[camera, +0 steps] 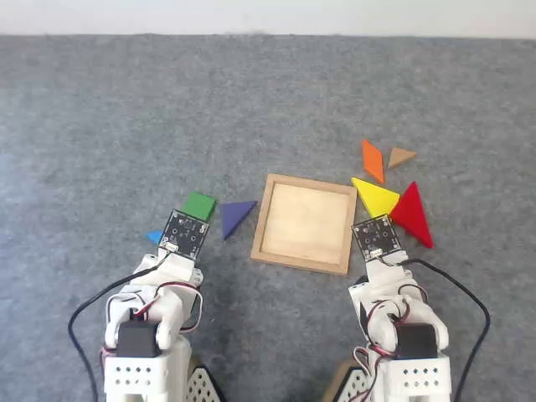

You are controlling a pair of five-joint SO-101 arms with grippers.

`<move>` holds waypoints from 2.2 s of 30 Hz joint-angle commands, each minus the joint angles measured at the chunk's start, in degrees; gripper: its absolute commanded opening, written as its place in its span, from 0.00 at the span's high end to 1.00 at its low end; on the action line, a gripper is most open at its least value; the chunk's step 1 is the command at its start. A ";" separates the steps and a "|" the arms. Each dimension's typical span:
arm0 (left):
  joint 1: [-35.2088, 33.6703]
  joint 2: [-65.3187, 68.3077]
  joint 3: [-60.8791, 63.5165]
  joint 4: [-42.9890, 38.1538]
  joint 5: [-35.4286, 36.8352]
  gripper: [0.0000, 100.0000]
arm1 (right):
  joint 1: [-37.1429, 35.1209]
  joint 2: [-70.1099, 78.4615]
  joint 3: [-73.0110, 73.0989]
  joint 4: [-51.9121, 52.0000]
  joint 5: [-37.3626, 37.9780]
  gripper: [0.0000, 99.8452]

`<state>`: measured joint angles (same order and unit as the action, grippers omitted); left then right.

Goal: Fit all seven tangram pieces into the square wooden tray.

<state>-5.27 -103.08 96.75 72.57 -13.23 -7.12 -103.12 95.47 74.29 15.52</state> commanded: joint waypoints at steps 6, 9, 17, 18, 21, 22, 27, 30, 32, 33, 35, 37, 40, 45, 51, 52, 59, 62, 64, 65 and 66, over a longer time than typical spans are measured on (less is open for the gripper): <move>-0.26 -1.32 -0.40 0.18 -0.62 0.98 | -0.31 -0.48 0.97 0.04 0.35 0.99; -0.26 -1.32 -0.40 0.18 -0.62 0.98 | -0.92 -0.31 0.97 0.04 0.62 0.99; -0.26 -1.32 -0.40 0.18 -0.62 0.98 | -3.03 -0.75 0.97 0.66 0.35 0.99; -0.26 -1.32 -0.40 0.18 -0.62 0.98 | -3.03 -0.75 0.97 0.66 0.62 0.99; -0.26 -1.32 -0.40 0.18 -0.62 0.98 | -1.36 -0.66 0.88 0.13 2.90 0.99; -0.26 -1.32 -0.40 0.18 -0.62 0.98 | -1.01 -0.84 0.88 -0.92 6.59 0.99; -0.26 -1.32 -0.40 0.18 -0.62 0.98 | 2.15 -0.66 -4.31 -4.88 26.46 0.99; -0.26 -1.32 -0.40 0.18 -0.62 0.98 | 11.21 -0.22 -11.87 -4.70 26.11 0.99; -0.26 -1.32 -0.40 0.18 -0.62 0.98 | 18.24 0.31 -17.76 -4.70 26.37 0.99; -0.26 -1.32 -0.40 0.18 -0.62 0.98 | 21.05 1.19 -20.40 -4.62 26.90 0.99; -0.26 -1.32 -0.40 0.18 -0.62 0.98 | 24.57 5.32 -25.49 -4.53 28.75 0.97; -0.26 -1.32 -0.40 0.18 -0.62 0.98 | 25.27 11.65 -30.33 -3.91 29.36 0.92; -0.26 -1.32 -0.40 0.18 -0.62 0.98 | 22.90 24.31 -38.95 -2.51 29.10 0.88; -0.26 -1.32 -0.40 0.18 -0.62 0.98 | 16.31 48.13 -53.54 -2.51 23.12 0.88; -0.26 -1.32 -0.40 0.18 -0.62 0.98 | 9.54 76.00 -66.90 -3.12 15.65 0.88; -0.26 -1.32 -0.40 0.18 -0.62 0.98 | 9.36 80.57 -69.36 -3.12 14.07 0.88; -0.26 -1.32 -0.40 0.18 -0.62 0.98 | 9.19 108.00 -84.04 -3.12 9.49 0.81; -0.26 -1.32 -0.40 0.18 -0.62 0.98 | 9.01 114.33 -89.14 -3.12 6.95 0.72; -0.26 -1.32 -0.40 0.18 -0.62 0.98 | 8.22 116.97 -91.43 -3.12 5.98 0.69; -0.26 -1.32 -0.40 0.18 -0.62 0.98 | 8.13 118.02 -92.40 -3.12 4.92 0.68; -0.26 -1.32 -0.40 0.18 -0.62 0.98 | 8.22 118.90 -93.01 -3.12 3.87 0.68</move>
<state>-5.27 -103.08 96.75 72.57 -13.23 2.02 13.54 8.62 71.38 22.81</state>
